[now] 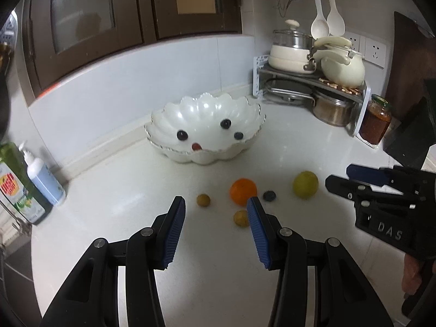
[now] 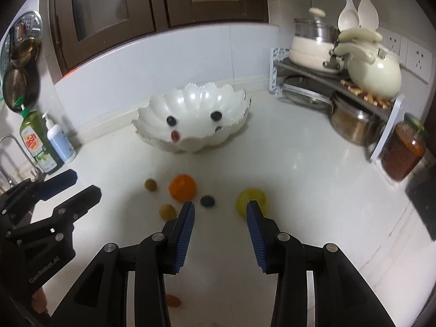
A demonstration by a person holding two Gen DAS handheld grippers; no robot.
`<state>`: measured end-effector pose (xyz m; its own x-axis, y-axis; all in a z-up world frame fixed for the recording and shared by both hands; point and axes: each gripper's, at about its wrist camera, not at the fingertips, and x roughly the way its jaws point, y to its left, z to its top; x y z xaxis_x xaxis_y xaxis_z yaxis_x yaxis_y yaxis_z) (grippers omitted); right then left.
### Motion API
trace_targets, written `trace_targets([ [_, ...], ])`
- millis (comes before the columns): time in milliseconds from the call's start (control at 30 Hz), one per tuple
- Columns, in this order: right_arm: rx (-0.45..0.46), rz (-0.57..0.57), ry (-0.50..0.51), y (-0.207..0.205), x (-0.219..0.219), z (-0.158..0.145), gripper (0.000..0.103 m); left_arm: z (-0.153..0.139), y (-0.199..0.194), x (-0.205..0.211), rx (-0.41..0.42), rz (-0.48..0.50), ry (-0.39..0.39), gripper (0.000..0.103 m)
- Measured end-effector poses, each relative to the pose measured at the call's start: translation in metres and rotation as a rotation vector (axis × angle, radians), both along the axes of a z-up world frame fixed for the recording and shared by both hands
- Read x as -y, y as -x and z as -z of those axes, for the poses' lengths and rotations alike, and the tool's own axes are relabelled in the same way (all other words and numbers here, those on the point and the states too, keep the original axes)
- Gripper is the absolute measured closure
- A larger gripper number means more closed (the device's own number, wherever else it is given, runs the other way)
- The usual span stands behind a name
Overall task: Organize fruits
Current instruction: 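Withdraw both open tools from the bowl back toward the loose fruits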
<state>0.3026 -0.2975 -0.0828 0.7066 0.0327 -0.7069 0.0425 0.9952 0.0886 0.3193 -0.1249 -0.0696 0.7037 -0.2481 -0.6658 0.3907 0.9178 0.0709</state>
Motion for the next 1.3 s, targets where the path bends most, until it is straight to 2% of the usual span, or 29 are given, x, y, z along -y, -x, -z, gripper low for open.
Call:
trace_targets([
  [200, -0.033, 0.004, -0.018, 0.012, -0.007, 0.01, 0.062, 0.009, 0.008, -0.004, -0.026, 0.014, 0.002, 0.056],
  [567, -0.018, 0.046, -0.023, 0.025, -0.009, 0.01, 0.062, 0.015, 0.019, -0.011, -0.032, 0.029, -0.001, 0.056],
  [867, -0.033, 0.071, -0.004, 0.013, 0.003, 0.019, 0.062, 0.027, 0.008, 0.001, -0.064, 0.028, -0.005, 0.056],
  [1000, -0.042, 0.076, -0.009, 0.006, 0.012, 0.023, 0.062, 0.034, 0.001, 0.009, -0.075, 0.025, -0.007, 0.053],
  [1100, -0.049, 0.078, -0.016, 0.0, 0.018, 0.028, 0.052, 0.039, -0.004, 0.015, -0.082, 0.022, -0.012, 0.052],
  [1300, -0.067, 0.072, -0.019, -0.016, 0.028, 0.039, 0.052, 0.05, -0.016, 0.026, -0.106, 0.011, -0.026, 0.051],
])
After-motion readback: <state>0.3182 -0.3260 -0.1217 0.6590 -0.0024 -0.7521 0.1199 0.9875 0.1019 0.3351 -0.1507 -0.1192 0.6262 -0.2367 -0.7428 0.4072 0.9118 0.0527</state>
